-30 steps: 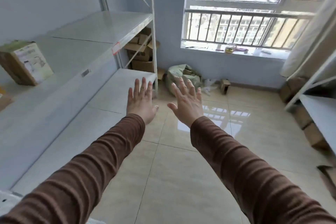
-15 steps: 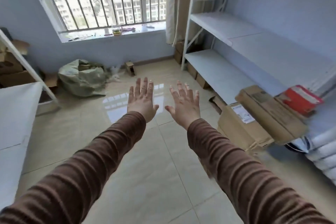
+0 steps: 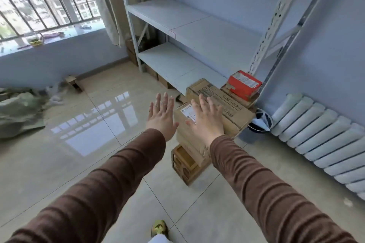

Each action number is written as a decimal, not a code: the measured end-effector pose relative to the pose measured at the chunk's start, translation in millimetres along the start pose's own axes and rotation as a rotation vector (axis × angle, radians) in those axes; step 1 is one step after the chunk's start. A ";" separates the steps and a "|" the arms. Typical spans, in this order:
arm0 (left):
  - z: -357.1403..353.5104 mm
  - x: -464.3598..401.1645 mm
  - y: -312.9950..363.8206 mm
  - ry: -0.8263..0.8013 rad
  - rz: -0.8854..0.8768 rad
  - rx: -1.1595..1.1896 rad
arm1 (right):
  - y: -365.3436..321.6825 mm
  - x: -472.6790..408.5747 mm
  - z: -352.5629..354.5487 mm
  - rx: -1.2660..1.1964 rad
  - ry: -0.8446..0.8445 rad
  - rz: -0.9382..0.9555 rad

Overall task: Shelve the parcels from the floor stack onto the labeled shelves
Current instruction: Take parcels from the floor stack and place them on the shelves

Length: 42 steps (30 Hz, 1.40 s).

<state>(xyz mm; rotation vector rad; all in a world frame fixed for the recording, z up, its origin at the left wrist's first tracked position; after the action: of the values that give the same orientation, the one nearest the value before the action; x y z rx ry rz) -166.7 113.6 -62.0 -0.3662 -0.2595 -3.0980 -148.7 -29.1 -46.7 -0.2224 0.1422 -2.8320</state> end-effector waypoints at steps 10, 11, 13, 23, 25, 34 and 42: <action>-55.7 -120.9 36.4 -0.116 -0.045 0.109 | 89.6 -71.5 -54.3 -0.120 -0.089 -0.133; -64.8 -126.3 35.2 -0.134 -0.035 0.128 | 93.9 -76.0 -64.8 -0.125 -0.108 -0.137; -87.3 -133.1 29.1 -0.177 -0.004 0.160 | 101.8 -81.3 -87.1 -0.145 -0.143 -0.144; -214.5 -138.8 15.4 -0.358 0.322 0.530 | 132.8 -110.8 -179.8 -0.299 -0.373 -0.122; -232.0 -137.6 21.1 -0.316 0.412 0.755 | 139.5 -119.7 -190.4 -0.323 -0.398 -0.109; -291.1 -148.9 56.1 -0.338 0.657 1.305 | 154.5 -147.0 -231.0 -0.484 -0.541 -0.152; -305.1 -149.8 46.8 -0.269 0.673 1.467 | 150.9 -147.2 -238.0 -0.528 -0.522 -0.163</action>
<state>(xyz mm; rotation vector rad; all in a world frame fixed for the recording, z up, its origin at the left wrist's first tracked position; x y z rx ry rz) -90.0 15.8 -381.8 -0.5651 -1.7207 -1.5582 -6.6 -110.8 -319.1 -1.1097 0.7784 -2.7185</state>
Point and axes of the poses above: each hand's wrist, its own x-axis away from the middle knuckle, its own z-axis out of the back of the hand, y = z × x, the point moved 10 cm from there along -x, towards the middle knuckle, and after that the axes turned 7 degrees about -y, right-handed, at the moved point
